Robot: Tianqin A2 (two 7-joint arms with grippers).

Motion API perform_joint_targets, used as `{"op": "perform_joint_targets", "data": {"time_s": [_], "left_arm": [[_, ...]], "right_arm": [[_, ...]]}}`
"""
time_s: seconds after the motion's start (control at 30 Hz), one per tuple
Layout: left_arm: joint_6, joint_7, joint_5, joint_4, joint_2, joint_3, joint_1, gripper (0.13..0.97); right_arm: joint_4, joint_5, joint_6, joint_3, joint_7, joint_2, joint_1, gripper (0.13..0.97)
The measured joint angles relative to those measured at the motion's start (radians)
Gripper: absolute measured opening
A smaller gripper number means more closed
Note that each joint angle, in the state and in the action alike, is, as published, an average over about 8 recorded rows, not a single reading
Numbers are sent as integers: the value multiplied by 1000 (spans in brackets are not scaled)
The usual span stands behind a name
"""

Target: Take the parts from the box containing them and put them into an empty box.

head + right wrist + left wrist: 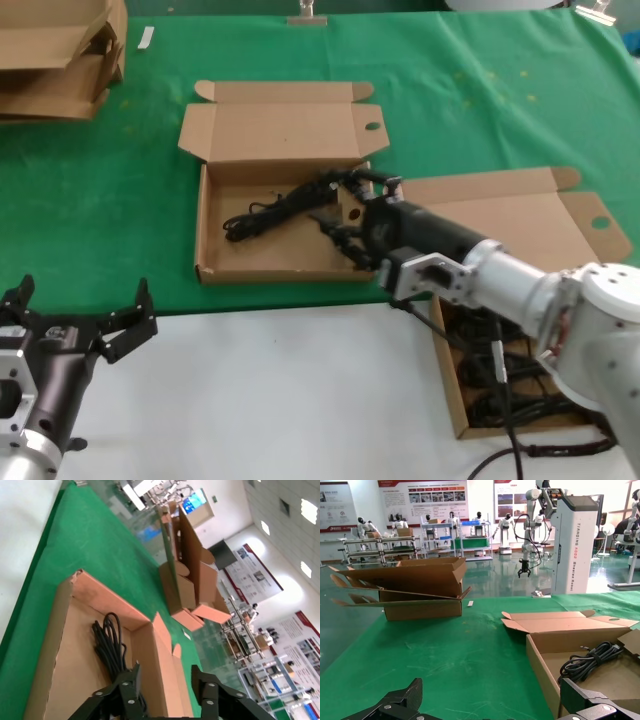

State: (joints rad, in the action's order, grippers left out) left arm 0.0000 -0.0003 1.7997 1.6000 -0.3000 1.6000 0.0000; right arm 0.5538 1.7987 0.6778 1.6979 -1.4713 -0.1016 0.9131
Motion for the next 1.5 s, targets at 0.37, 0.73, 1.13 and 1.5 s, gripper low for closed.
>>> {"op": "perform_joint_targets", "data": {"time_s": [0.37, 0.73, 1.13, 1.5], "left_arm": [[0, 0, 0, 0, 0, 0, 0, 966], [0, 0, 0, 0, 0, 0, 0, 966], [0, 0, 0, 0, 0, 0, 0, 966], [0, 1, 0, 0, 0, 0, 0, 966]], "right_arm": [[349, 113, -101, 109, 331, -198, -164, 515], [429, 101, -166, 86, 460, -199, -249, 759], [541, 83, -259, 53, 643, -199, -369, 888], [645, 66, -345, 22, 813, -199, -481, 957]]}}
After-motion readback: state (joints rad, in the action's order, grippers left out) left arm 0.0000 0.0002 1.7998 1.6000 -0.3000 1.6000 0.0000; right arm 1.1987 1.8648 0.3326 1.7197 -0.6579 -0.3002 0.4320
